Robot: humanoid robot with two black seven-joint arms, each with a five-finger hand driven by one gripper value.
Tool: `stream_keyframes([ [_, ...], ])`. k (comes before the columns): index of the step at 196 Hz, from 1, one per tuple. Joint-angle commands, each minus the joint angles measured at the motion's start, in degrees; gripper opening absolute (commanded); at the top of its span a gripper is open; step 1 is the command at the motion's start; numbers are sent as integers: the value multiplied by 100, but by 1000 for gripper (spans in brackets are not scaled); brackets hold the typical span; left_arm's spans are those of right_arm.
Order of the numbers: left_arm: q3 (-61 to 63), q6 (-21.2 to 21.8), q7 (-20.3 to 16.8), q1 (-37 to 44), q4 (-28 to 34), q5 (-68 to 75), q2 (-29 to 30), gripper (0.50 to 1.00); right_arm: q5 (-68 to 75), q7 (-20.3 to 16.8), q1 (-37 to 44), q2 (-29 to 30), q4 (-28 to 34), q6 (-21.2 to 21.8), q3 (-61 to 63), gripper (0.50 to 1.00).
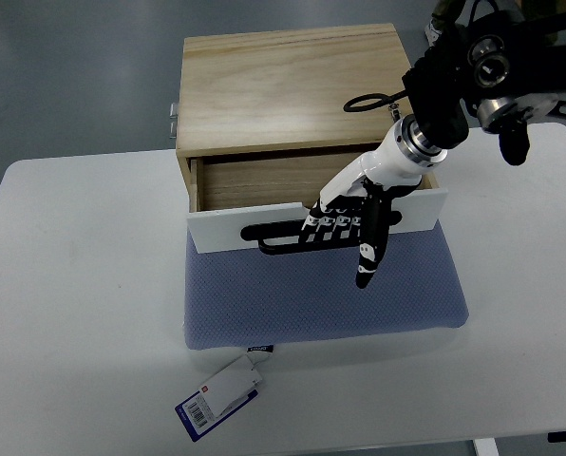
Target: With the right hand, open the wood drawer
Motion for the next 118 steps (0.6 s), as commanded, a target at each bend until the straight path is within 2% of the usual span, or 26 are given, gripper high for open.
stream_keyframes([
  [1,0,-6,0,0,0,0,0,1000,26,0,75,-45,53,69,-5,936],
  [95,0,-6,0,-9,0,9,0,1000,52,9,383,-264,79,69,12,938],
  [118,0,-6,0,-9,-9,0,0,1000,61,27,629,-580,18,69,372,940],
])
